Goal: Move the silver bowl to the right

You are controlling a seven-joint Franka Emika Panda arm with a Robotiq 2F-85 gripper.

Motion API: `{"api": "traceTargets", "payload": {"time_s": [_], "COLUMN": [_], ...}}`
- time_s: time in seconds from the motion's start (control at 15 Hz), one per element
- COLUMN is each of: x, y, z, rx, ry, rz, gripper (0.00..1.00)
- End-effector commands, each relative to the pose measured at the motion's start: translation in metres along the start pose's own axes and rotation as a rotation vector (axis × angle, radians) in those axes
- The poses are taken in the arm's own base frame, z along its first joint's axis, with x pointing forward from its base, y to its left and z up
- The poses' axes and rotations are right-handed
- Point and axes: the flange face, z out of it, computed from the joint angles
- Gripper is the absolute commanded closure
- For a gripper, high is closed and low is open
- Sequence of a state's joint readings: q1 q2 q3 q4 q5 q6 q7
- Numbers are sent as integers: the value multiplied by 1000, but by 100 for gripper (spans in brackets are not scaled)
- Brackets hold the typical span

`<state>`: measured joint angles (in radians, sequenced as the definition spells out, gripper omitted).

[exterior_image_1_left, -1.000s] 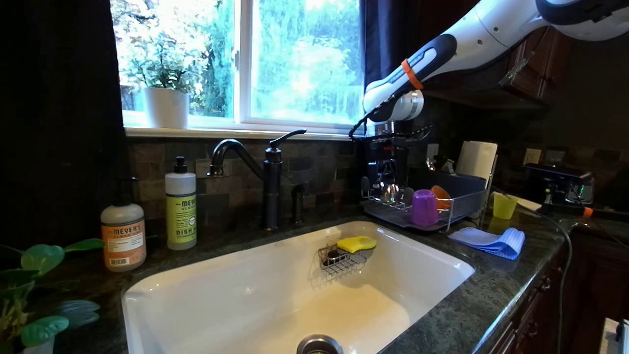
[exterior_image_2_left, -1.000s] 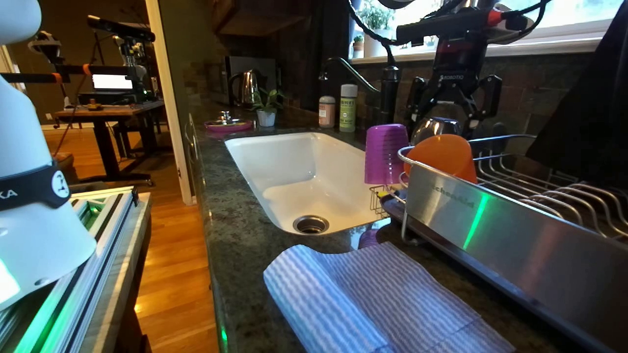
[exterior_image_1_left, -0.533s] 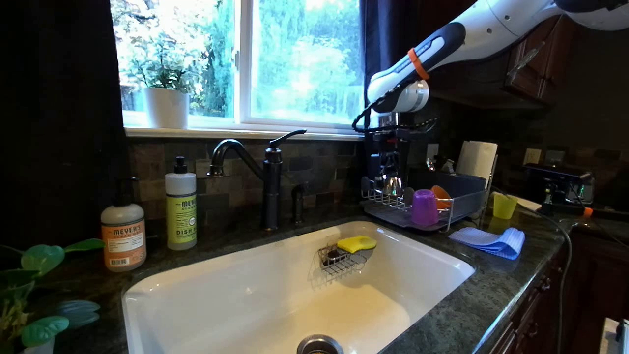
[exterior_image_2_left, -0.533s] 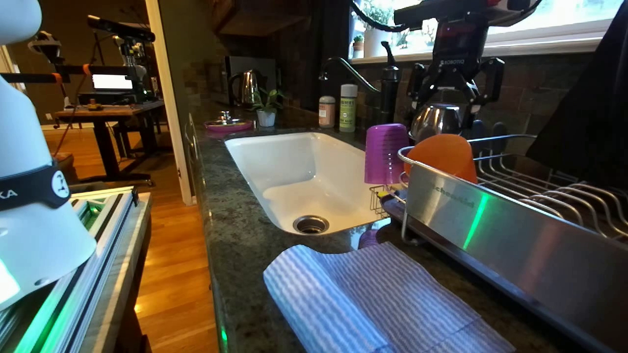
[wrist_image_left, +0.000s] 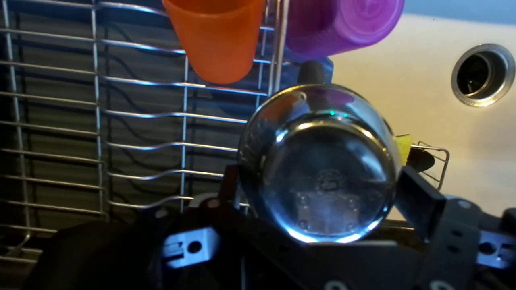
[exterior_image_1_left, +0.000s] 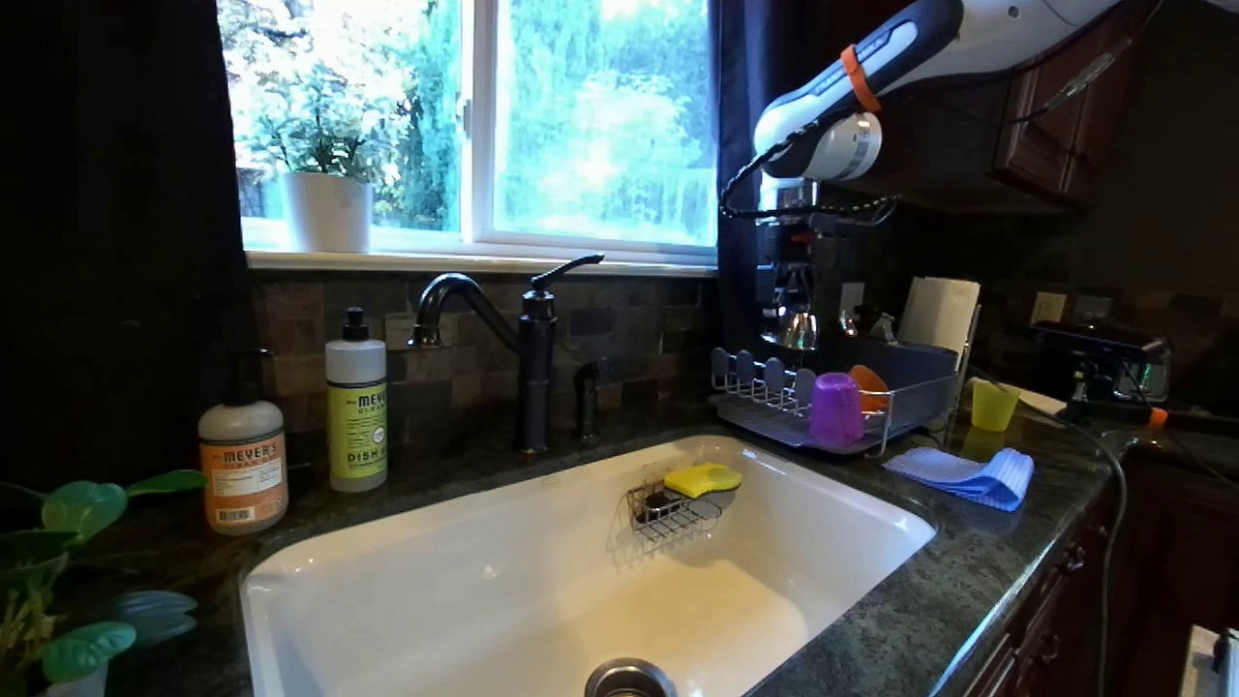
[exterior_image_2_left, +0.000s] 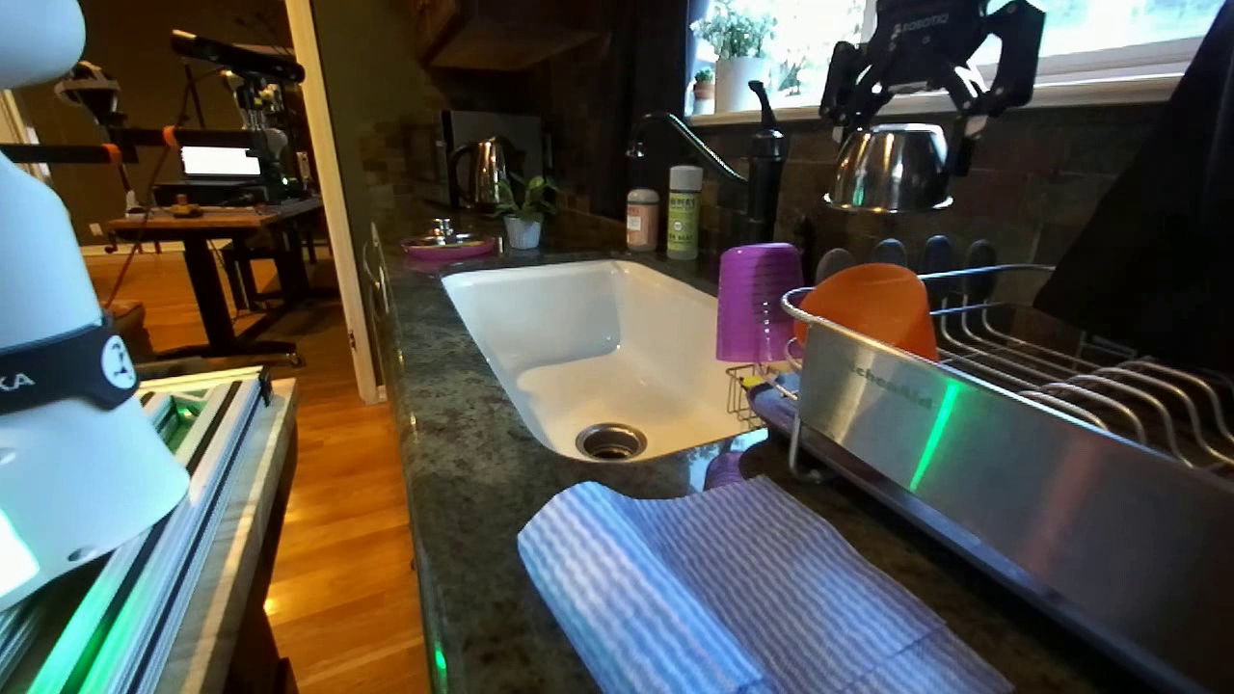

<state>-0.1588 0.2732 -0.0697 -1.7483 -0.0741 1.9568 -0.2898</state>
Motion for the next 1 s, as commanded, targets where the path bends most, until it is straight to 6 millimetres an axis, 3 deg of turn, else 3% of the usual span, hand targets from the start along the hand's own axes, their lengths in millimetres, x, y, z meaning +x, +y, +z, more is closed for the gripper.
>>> {"api": "traceTargets", "payload": {"time_s": [0.0, 0.33, 0.73, 0.93], "x": [-23, -29, -9, -12], "y": [52, 109, 130, 146], "z": [-8, -3, 26, 49], "rx": [89, 177, 119, 88], "ry": [33, 120, 134, 92], "rz": [124, 314, 457, 553], "gripper": [32, 32, 32, 32]}}
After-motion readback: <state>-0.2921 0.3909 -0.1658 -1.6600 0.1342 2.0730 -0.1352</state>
